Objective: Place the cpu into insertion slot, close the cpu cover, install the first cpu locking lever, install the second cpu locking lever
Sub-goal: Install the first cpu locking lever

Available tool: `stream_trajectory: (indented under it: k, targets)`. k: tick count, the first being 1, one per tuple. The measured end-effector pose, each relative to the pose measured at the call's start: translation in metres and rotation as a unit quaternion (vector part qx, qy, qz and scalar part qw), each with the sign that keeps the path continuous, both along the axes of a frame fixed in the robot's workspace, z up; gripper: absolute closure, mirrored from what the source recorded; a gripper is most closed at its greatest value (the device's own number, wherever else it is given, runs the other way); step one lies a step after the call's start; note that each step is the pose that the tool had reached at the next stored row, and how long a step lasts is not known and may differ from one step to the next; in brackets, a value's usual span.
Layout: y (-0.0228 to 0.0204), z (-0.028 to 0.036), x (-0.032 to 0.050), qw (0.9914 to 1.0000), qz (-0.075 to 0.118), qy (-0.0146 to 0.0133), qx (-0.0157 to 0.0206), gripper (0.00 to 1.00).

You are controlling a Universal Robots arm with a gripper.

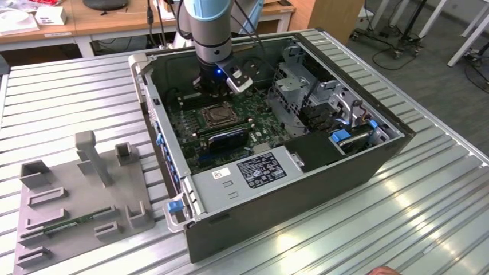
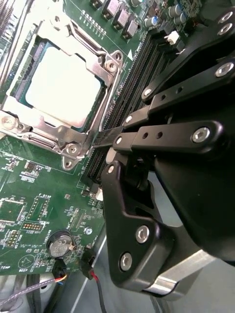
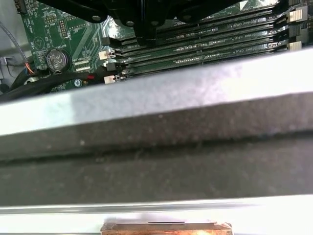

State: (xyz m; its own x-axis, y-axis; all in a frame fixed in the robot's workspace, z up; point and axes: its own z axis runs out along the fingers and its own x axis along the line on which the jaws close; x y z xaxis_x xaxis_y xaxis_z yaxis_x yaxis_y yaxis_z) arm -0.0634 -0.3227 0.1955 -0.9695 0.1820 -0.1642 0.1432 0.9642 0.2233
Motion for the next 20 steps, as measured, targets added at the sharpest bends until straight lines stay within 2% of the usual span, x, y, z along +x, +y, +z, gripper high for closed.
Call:
stream_trajectory:
  k: [7, 16, 17, 20]
  targets:
    - [0.0, 0.0001, 0.0, 1.0, 0.0, 0.0001, -0.0004, 0.89]
    - [-0.0001, -0.0033, -0.0001, 1.0, 0.0, -0.0006, -0.0004, 0.89]
    - [0.0003, -0.0042, 0.0002, 1.0, 0.0, -0.0015, 0.0006, 0.89]
    - [0.0, -0.0047, 0.0, 1.0, 0.0, -0.0012, -0.0002, 0.89]
